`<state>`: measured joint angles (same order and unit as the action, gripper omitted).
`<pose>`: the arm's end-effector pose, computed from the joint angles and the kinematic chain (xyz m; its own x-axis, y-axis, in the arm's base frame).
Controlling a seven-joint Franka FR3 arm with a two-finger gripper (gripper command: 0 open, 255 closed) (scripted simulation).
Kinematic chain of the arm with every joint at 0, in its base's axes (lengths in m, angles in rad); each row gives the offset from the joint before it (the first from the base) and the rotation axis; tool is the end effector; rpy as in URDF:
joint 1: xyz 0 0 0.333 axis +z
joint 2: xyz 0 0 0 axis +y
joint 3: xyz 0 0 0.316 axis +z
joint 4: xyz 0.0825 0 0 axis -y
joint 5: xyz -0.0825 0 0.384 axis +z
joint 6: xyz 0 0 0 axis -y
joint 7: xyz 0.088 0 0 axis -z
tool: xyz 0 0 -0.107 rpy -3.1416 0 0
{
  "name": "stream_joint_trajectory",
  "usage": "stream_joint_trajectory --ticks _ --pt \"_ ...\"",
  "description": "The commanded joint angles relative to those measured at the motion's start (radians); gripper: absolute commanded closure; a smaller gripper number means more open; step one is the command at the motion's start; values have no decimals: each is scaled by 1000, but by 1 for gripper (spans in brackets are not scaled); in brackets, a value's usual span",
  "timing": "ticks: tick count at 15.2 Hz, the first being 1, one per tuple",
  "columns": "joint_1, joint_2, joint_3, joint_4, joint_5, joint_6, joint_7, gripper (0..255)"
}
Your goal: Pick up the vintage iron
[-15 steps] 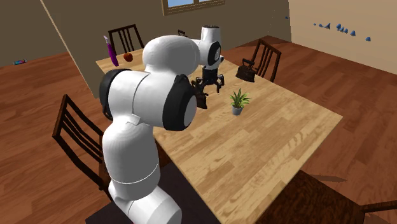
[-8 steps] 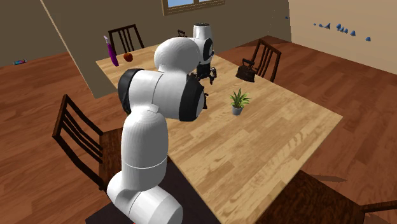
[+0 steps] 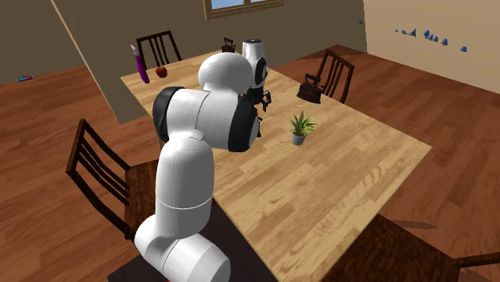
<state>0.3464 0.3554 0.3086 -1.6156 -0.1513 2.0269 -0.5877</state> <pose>0.5468 0.3802 0.4344 0.2828 0.9583 0.0419 0.9560 -0.2851 0.0693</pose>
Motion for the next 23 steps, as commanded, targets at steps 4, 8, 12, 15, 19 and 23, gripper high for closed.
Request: stream_joint_trajectory --ticks 4,8,12,15,19,23 --pt "1 1 0 -9 -1 10 3 255" --pt "1 1 0 -9 -1 11 3 255" --pt "1 -2 1 0 0 -2 2 255" --pt "1 -11 3 28 5 -38 -2 255" --pt "2 -19 5 71 9 -88 -7 255" --pt "4 -24 7 118 13 -140 -11 255"
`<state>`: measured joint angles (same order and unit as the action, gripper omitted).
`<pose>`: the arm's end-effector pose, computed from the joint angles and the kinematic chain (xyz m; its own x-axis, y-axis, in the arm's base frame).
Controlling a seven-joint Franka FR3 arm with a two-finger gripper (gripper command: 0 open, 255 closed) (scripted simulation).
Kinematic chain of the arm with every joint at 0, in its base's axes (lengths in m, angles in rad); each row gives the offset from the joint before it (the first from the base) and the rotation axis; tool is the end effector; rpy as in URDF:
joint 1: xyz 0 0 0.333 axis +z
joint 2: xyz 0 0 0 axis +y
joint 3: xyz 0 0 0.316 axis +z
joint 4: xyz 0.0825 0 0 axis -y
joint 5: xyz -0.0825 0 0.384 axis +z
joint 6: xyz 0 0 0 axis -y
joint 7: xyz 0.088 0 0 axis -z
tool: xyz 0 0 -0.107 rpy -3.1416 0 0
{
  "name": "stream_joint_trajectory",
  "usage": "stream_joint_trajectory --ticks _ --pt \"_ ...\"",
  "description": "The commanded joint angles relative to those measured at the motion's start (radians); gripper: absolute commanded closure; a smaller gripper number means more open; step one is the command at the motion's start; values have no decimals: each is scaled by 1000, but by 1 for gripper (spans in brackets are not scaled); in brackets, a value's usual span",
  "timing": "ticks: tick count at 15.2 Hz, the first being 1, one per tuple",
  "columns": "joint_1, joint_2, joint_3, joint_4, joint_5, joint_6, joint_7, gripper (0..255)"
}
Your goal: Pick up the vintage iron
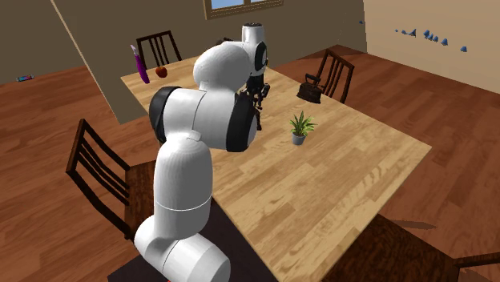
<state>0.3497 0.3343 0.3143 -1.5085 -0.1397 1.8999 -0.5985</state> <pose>0.5464 0.3808 0.4880 0.2824 0.9584 0.0418 0.9561 -0.2848 0.0691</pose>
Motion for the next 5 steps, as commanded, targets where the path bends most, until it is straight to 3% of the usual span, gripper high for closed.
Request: stream_joint_trajectory --ticks 1,5 --pt "2 -3 1 23 1 -26 -1 255" --pt "3 -4 2 52 2 -55 -2 255"
